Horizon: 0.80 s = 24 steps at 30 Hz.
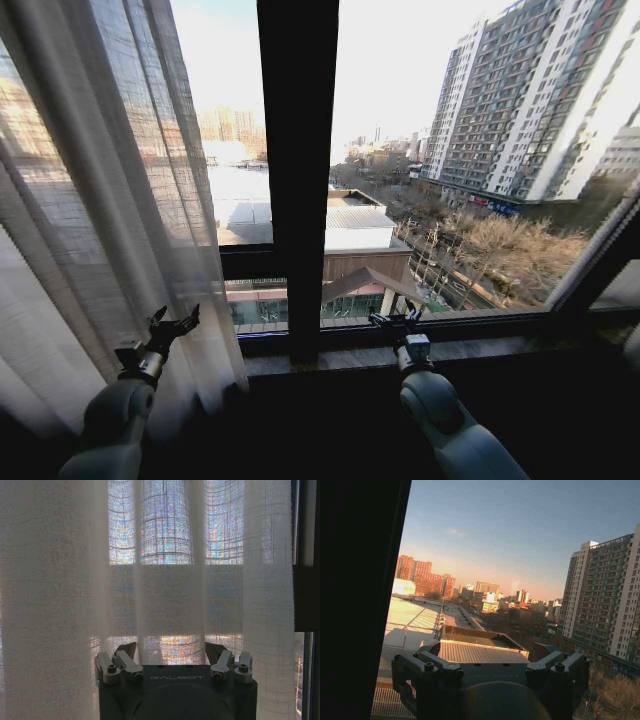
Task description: Open the curtains by pulling them apart, changing their state from closed to fully open.
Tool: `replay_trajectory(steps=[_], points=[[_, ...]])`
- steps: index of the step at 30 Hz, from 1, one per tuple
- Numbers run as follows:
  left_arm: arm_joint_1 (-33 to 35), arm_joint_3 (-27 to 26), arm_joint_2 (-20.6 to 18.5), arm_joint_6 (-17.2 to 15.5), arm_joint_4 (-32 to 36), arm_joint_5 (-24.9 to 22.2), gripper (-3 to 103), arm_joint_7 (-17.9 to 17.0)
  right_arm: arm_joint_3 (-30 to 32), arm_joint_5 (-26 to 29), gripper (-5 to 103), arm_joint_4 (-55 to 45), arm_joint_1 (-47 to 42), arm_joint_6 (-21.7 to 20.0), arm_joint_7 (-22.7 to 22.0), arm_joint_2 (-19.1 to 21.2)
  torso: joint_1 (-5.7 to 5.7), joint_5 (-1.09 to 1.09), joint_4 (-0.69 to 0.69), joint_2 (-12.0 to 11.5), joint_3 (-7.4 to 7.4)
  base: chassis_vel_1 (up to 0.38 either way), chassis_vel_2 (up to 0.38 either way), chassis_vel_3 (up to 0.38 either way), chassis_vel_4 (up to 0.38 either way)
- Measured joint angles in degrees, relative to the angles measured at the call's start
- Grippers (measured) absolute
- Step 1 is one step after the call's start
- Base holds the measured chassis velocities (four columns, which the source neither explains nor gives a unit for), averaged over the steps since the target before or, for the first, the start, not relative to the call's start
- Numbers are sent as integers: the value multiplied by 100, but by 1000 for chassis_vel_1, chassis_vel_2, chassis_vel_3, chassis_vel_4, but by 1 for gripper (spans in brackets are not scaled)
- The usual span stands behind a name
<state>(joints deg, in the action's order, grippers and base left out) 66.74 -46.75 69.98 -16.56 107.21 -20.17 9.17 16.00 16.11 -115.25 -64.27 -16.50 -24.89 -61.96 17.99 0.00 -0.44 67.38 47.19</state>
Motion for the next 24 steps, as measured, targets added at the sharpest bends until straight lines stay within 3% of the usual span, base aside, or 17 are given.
replay_trajectory(steps=[3,9,16,18,21,24], points=[[5,15,-29,7,-23,-22,64,159,0,8,100,-7,12,0,-22,6,1,1,0,0,0,0,0,0,0],[74,-4,-48,12,-9,-28,48,233,5,13,100,-20,36,0,-46,-9,0,0,1,0,0,0,0,0,0],[194,-8,-59,21,106,-31,16,242,6,95,100,-39,15,-24,-90,-73,1,1,0,0,0,0,0,0,0],[208,-11,-53,21,116,-31,16,241,6,152,100,-58,15,-47,-118,-82,0,1,0,0,0,0,0,0,0],[250,-39,-55,21,160,-53,2,228,-1,220,100,-122,19,-130,-157,-101,0,0,0,0,0,0,0,0,0],[267,-69,-63,21,188,-71,1,222,-10,222,100,-144,19,-137,-159,-108,0,0,0,0,0,0,0,0,0]])
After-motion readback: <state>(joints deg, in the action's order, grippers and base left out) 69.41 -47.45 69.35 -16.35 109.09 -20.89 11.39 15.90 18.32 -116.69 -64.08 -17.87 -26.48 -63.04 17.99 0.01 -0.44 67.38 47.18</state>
